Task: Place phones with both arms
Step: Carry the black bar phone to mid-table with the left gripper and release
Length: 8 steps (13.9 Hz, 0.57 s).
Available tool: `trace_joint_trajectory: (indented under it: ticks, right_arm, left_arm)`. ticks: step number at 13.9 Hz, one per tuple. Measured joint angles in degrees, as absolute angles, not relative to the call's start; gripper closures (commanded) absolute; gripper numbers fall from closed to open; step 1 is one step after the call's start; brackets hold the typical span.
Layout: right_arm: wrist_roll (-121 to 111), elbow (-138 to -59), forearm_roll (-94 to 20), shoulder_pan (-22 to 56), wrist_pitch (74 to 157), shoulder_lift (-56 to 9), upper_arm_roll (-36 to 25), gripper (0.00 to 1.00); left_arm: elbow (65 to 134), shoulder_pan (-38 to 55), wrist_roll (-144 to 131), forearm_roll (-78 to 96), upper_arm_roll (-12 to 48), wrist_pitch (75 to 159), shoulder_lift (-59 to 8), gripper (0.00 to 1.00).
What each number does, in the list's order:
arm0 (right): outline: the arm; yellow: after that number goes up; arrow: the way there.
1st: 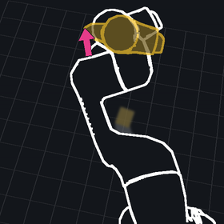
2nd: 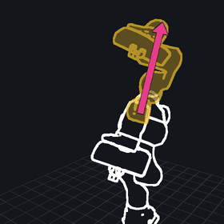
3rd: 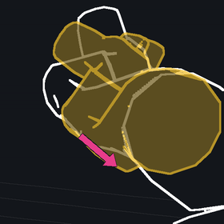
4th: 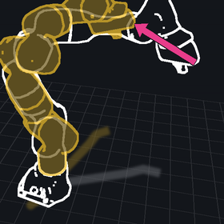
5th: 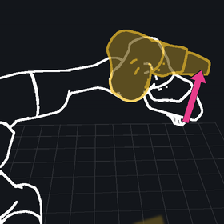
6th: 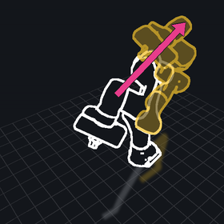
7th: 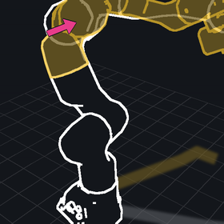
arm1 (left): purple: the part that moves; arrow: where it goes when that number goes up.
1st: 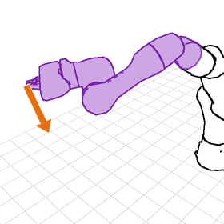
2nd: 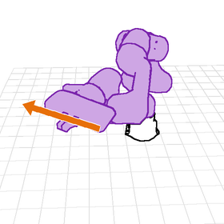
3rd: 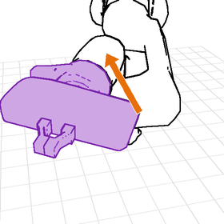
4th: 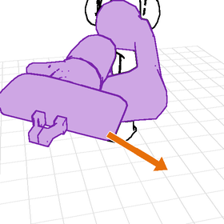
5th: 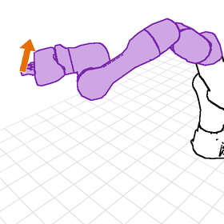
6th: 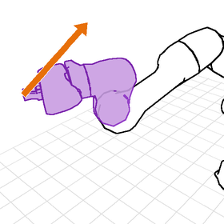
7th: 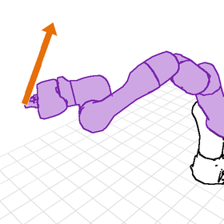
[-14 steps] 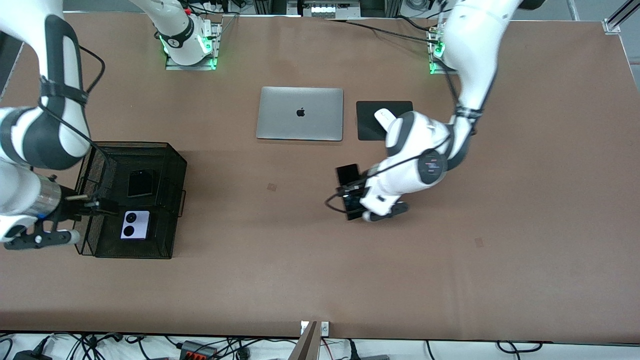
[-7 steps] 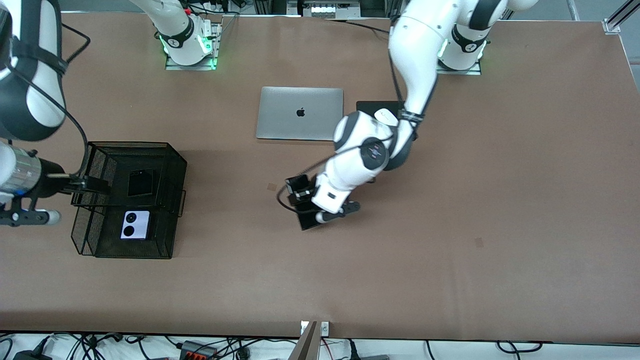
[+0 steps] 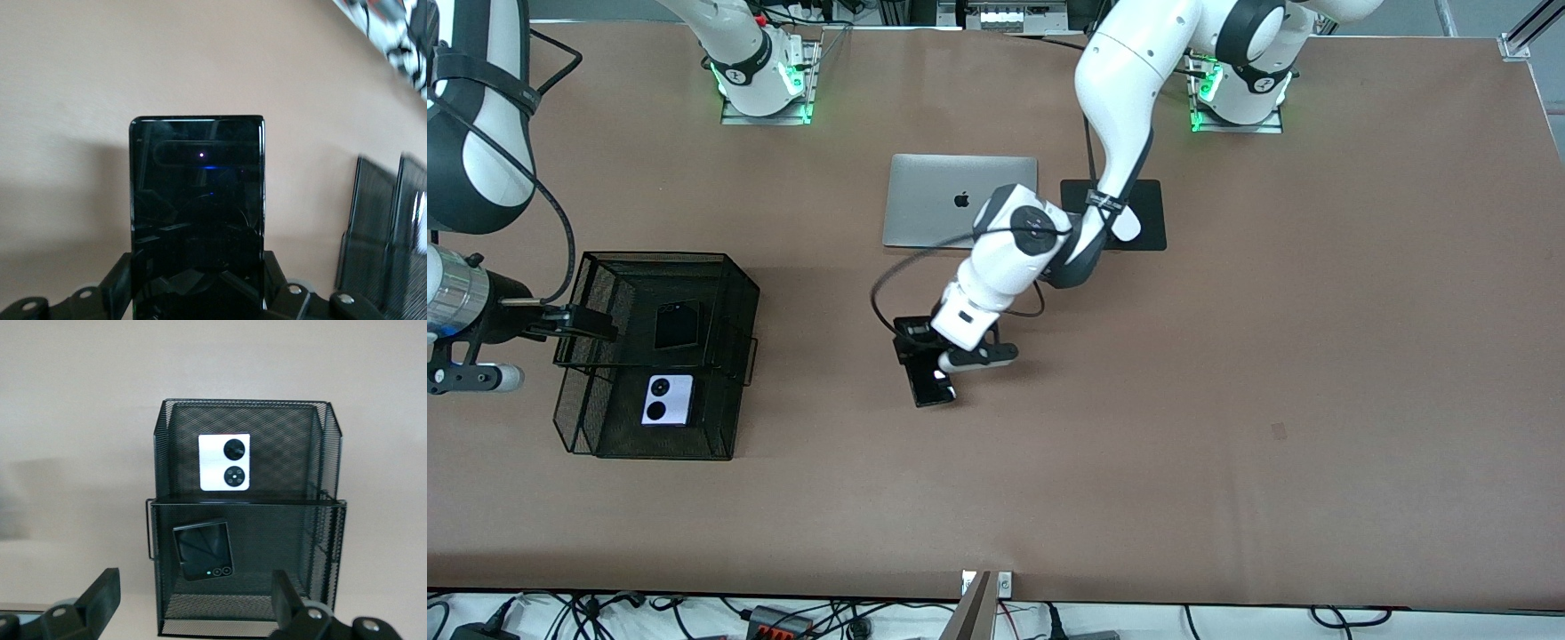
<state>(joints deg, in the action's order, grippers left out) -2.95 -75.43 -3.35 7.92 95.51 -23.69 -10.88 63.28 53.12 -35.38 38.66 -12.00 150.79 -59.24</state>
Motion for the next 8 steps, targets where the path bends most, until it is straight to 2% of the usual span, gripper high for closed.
trace_joint_trajectory:
  ticks: [5,6,8]
  right_arm:
    - [-2.93,-76.29,-4.84,9.02,96.48,-24.54,-10.49,0.0]
    - [-2.93,-76.43,-5.08,9.03,96.67,-25.14,-10.49,0.0]
    - [-2.94,-76.47,-5.27,9.08,97.39,-26.1,-10.48,0.0]
  left_arm:
    - [63.03,55.55,-29.75,29.88,-12.78,150.79,-61.98,0.61]
    - [63.02,55.61,-29.66,28.98,-12.83,150.79,-62.46,0.53]
    - [63.01,55.87,-29.39,28.64,-12.89,150.79,-63.16,0.24]
